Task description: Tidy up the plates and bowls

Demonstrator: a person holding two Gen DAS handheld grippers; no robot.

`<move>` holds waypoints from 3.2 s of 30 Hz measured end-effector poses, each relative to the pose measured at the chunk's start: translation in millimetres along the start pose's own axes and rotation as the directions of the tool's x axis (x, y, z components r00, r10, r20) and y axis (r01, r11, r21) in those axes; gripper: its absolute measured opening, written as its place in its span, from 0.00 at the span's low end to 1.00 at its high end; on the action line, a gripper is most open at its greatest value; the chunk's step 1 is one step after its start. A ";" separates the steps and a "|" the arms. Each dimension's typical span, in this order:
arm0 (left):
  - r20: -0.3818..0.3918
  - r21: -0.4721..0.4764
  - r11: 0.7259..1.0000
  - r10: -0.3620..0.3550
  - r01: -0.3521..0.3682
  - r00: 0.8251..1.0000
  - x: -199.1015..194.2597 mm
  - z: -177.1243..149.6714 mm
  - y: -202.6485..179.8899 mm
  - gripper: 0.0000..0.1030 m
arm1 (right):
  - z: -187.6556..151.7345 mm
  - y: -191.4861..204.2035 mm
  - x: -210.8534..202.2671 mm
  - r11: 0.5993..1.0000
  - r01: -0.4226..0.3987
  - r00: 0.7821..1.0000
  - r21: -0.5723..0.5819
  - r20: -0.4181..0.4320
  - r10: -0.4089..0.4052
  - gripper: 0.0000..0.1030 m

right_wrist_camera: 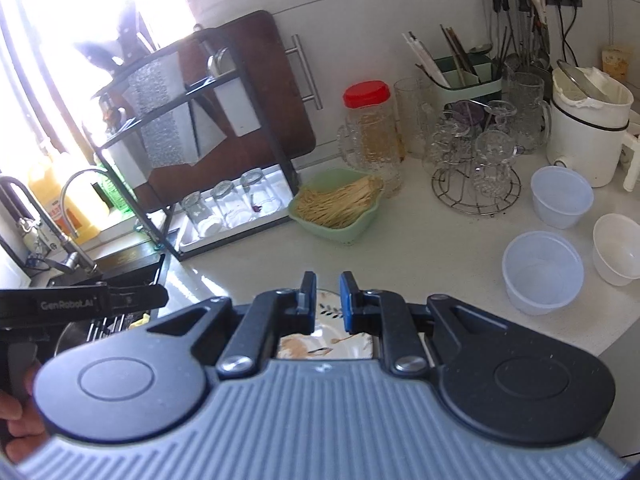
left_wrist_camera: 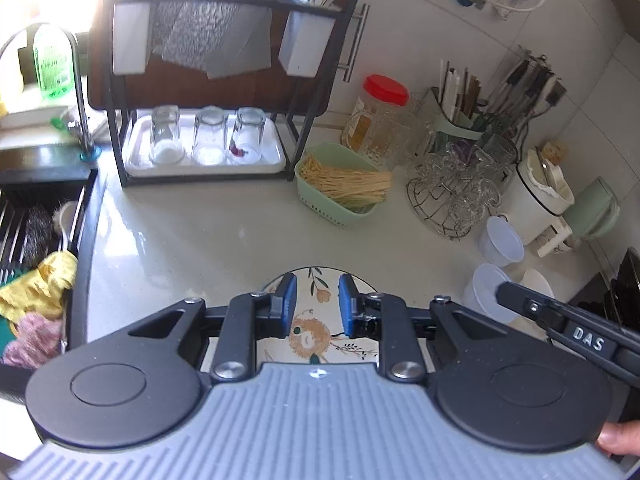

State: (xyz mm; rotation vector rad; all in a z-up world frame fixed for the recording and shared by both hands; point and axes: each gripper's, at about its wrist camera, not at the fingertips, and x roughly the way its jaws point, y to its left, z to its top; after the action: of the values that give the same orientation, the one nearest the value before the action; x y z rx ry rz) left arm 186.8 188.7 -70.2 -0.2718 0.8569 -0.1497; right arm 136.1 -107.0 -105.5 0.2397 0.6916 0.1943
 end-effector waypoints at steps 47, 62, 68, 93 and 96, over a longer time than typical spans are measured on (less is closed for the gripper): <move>-0.189 0.284 0.938 -0.145 0.196 0.971 239.4 -42.9 -240.6 0.59 | -18.7 -234.3 28.5 0.965 0.181 0.983 0.192 -0.003 -0.184 0.49; -0.324 0.082 0.960 -0.229 0.269 0.918 306.1 -42.8 -227.5 0.52 | -25.6 -256.0 82.3 0.965 0.196 0.980 0.176 -0.073 -0.186 0.23; -0.348 0.122 0.970 -0.154 0.208 0.925 313.8 -52.7 -238.3 0.34 | -27.8 -253.3 88.6 0.968 0.193 0.980 0.161 -0.084 -0.181 0.14; -0.298 0.106 0.993 -0.018 0.052 0.955 265.8 -52.1 -196.8 0.21 | -26.3 -210.5 97.9 0.996 0.031 0.992 0.082 -0.121 -0.021 0.14; -0.317 0.110 0.993 0.006 0.030 0.948 269.0 -52.7 -196.1 0.21 | -28.4 -205.1 102.0 0.997 0.033 0.990 0.063 -0.136 -0.024 0.14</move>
State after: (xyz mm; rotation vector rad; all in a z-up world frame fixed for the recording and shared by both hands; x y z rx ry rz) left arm 316.6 -72.0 -239.9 -0.1472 1.1627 -0.2576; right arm 214.5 -272.4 -246.1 0.2805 0.8367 0.1618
